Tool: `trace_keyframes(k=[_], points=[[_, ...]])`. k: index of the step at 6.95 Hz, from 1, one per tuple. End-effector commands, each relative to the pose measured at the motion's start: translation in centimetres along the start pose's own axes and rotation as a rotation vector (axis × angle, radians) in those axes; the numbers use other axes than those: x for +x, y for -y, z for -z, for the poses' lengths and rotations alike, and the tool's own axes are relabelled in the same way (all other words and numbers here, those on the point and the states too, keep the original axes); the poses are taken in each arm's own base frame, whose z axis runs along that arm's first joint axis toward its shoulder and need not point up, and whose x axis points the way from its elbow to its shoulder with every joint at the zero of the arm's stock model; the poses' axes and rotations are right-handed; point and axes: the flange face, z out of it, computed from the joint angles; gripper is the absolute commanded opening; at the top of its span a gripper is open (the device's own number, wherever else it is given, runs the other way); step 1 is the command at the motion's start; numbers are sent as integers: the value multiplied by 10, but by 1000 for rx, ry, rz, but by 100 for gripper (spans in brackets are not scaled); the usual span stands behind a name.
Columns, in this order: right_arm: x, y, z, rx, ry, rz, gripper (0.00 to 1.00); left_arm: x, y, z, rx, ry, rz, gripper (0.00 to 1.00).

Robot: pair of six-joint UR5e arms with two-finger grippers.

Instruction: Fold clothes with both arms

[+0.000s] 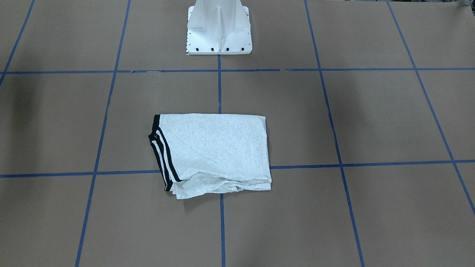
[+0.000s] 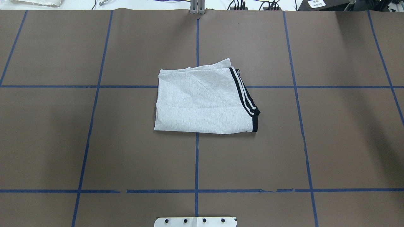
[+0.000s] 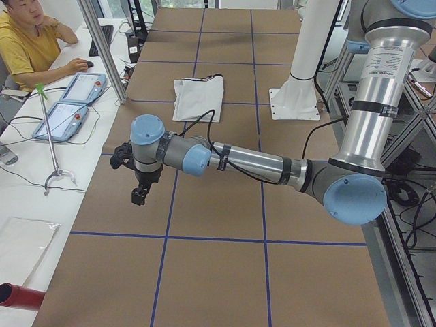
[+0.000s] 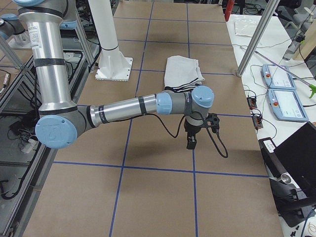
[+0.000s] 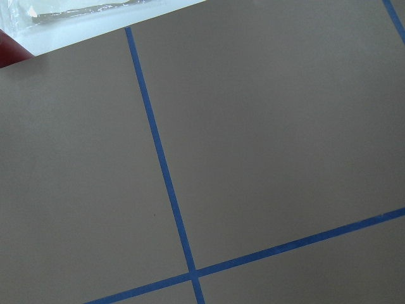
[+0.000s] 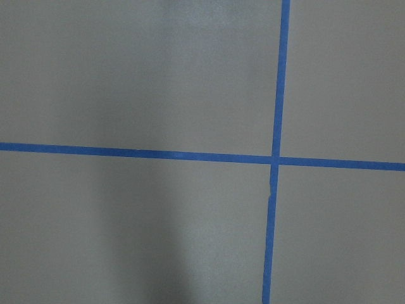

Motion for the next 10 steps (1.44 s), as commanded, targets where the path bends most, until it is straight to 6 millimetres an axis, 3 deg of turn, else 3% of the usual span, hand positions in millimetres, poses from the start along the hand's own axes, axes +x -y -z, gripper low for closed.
trace_keyframes(k=[1,7,10], points=[[-1,0,2,4,-1,3,100,2,1,1,1,-1,-4,100],[-5,-7,7,15,0,10,100,7,2,6,14,-2,-18,100],[11,-23,-9,-20,4,-25,100,3,1,3,7,-1,-13,100]])
